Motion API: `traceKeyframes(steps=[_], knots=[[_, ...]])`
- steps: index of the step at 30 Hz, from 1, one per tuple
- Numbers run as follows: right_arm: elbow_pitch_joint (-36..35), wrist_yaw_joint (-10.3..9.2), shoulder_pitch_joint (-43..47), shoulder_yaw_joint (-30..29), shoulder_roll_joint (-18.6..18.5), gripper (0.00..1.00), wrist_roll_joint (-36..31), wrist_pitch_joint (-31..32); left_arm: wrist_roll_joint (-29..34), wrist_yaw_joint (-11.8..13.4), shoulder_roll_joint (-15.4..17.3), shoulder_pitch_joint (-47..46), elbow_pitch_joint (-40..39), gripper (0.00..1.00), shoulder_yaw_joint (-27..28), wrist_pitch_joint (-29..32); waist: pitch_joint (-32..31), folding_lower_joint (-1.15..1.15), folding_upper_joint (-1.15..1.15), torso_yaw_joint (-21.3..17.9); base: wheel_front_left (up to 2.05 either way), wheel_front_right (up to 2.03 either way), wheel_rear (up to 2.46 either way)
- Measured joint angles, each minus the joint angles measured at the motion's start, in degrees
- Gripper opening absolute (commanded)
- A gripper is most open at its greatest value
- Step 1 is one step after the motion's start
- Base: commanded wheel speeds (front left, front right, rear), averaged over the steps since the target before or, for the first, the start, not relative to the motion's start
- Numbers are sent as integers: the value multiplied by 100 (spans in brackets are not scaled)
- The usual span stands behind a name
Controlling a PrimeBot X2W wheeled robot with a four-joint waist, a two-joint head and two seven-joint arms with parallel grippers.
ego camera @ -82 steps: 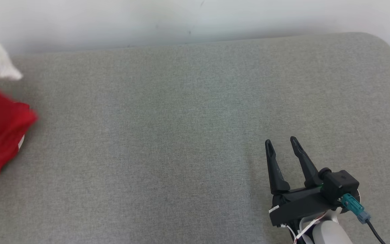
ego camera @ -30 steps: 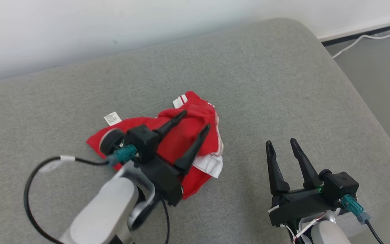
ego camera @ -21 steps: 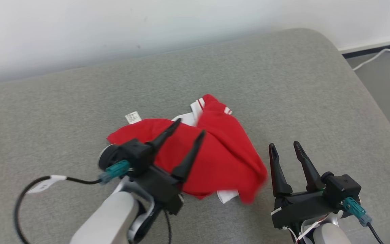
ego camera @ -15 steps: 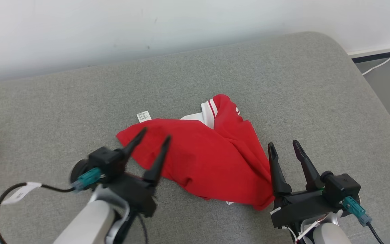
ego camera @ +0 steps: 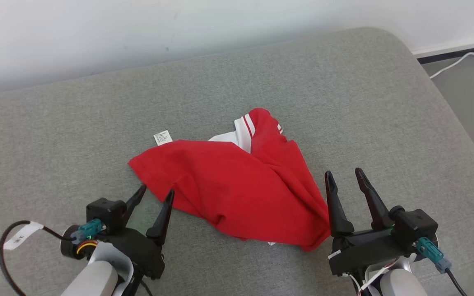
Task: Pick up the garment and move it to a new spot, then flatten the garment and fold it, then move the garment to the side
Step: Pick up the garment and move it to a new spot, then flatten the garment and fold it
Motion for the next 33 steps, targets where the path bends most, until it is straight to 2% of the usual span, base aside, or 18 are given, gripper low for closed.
traceKeyframes(steps=[16, 17, 18, 19, 20, 33], knots=[[48, 0, -28, 68, -1, 100, 4, -38, 7, -182, -212, -226, 892, 100, -279, 96, 50, 0, 0, -168, 0, 0, 0], [51, 0, -30, 82, -1, 100, 4, -41, 13, -198, -221, -256, 961, 96, -319, 127, 48, 0, 0, -176, 0, 0, 0], [54, 0, -34, 93, 0, 100, 5, -41, 34, -223, -224, -271, 1028, 50, -342, 136, 48, 0, 0, -186, 0, 0, 0], [54, 0, -39, 97, 0, 100, 5, -42, 32, -240, -243, -290, 1087, 34, -343, 124, 48, 0, 0, -193, 0, 0, 0], [54, 0, -43, 98, 0, 100, 5, -42, 30, -245, -263, -326, 1133, 0, -342, 108, 47, 0, 0, -197, 0, 0, 0], [79, 0, -30, 78, 0, 100, 20, -44, 70, -293, -296, -555, 1493, 0, -416, -167, -13, 0, 0, -92, 0, 0, 0]])
